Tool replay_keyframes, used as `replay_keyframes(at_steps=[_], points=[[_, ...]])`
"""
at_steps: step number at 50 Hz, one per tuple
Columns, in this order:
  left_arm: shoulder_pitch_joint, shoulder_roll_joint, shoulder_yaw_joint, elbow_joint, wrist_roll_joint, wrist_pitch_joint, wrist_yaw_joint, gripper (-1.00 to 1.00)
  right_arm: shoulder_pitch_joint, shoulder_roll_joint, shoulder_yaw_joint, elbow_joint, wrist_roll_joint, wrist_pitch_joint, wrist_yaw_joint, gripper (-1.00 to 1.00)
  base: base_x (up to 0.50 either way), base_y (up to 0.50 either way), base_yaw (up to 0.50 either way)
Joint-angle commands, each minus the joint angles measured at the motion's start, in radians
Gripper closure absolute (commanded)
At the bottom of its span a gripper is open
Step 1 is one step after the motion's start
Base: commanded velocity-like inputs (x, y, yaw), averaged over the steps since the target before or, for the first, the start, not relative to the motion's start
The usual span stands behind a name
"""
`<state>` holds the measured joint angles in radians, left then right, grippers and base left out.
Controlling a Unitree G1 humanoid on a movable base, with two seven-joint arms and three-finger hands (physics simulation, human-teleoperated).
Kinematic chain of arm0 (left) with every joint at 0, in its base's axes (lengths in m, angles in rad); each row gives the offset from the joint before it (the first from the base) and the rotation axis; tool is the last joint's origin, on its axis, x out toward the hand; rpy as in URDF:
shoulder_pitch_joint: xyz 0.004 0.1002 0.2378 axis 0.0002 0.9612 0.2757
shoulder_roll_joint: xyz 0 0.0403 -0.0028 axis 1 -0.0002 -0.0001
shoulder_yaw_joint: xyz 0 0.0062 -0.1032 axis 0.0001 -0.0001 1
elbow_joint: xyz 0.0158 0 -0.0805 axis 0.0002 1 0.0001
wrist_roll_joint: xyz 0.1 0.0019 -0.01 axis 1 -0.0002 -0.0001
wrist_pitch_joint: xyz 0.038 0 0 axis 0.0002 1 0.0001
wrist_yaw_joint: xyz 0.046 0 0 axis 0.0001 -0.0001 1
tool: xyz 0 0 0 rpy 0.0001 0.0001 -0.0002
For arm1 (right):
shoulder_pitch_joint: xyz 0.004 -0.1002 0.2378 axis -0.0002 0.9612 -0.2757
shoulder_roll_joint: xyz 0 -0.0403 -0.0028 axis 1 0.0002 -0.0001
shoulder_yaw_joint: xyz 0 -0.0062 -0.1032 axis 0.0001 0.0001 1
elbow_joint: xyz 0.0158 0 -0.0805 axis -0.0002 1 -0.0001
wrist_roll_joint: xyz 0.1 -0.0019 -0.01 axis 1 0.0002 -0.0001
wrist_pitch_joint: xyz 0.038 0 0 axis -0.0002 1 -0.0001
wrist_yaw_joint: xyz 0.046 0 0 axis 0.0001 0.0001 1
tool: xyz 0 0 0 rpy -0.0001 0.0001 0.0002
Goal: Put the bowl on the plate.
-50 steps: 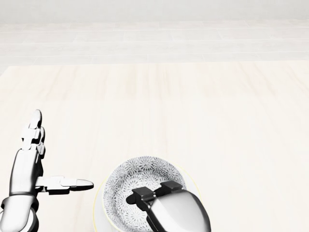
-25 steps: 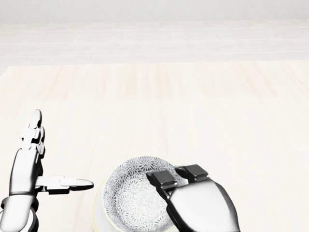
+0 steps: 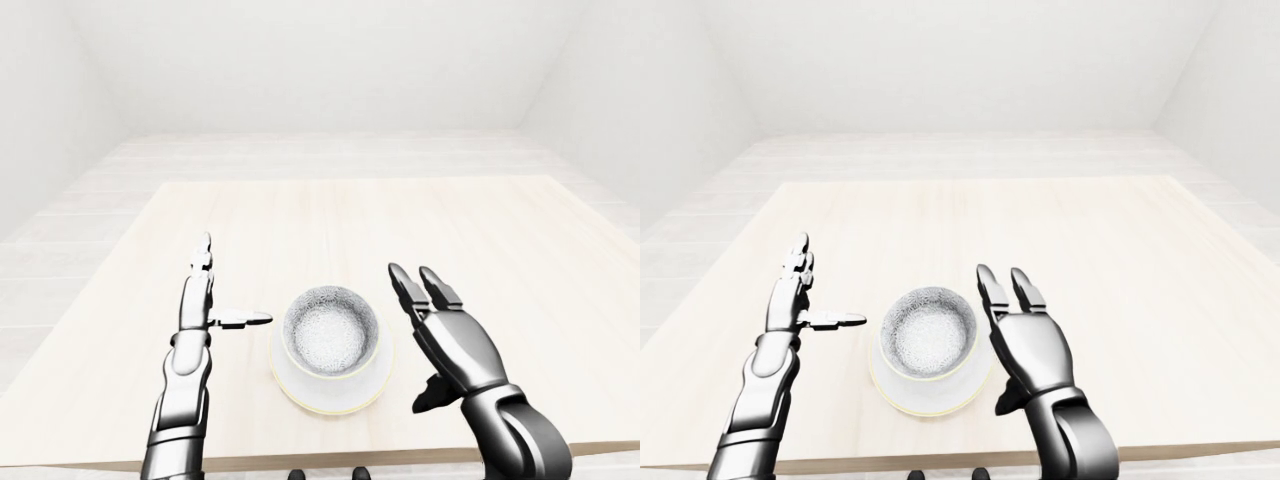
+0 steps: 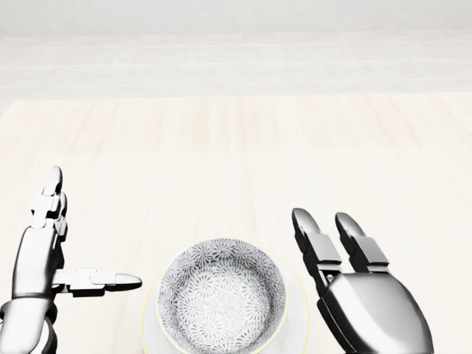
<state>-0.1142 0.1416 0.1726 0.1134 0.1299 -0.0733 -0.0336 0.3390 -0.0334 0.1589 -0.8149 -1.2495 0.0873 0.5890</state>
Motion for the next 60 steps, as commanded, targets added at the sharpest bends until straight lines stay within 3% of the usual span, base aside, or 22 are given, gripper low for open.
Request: replay_keyframes(at_steps=[1,15,29,38,47,52,60], points=[[-0.001,0.002,0.003,-0.012,0.001,0.010,-0.002,-1.00,0.026,0.014,-0.134,-0.030,0.129,0.000,-0.029,-1.00,0.00,0.00,0.00],[-0.003,0.005,0.005,-0.029,-0.001,0.021,-0.014,-1.00,0.061,0.031,-0.278,-0.002,0.219,0.000,-0.057,-1.00,0.00,0.00,0.00],[0.015,0.004,0.009,-0.030,-0.004,0.004,-0.025,-1.00,-0.013,0.104,-0.502,-0.097,0.408,0.000,0.010,-1.00,0.00,0.00,0.00],[0.031,0.011,0.026,-0.058,-0.008,0.016,-0.038,-1.00,-0.072,0.090,-0.622,-0.130,0.510,0.000,0.039,-1.00,0.00,0.00,0.00],[0.059,0.012,0.043,-0.096,-0.010,0.025,-0.052,-1.00,-0.134,0.022,-0.718,-0.170,0.535,0.000,0.108,-1.00,0.00,0.00,0.00],[0.077,0.012,0.053,-0.128,-0.008,0.038,-0.062,-1.00,-0.158,0.006,-0.746,-0.177,0.552,0.000,0.109,-1.00,0.00,0.00,0.00],[0.135,0.028,0.106,-0.254,-0.016,0.102,-0.118,-1.00,-0.170,0.002,-0.782,-0.171,0.598,0.000,0.109,-1.00,0.00,0.00,0.00]])
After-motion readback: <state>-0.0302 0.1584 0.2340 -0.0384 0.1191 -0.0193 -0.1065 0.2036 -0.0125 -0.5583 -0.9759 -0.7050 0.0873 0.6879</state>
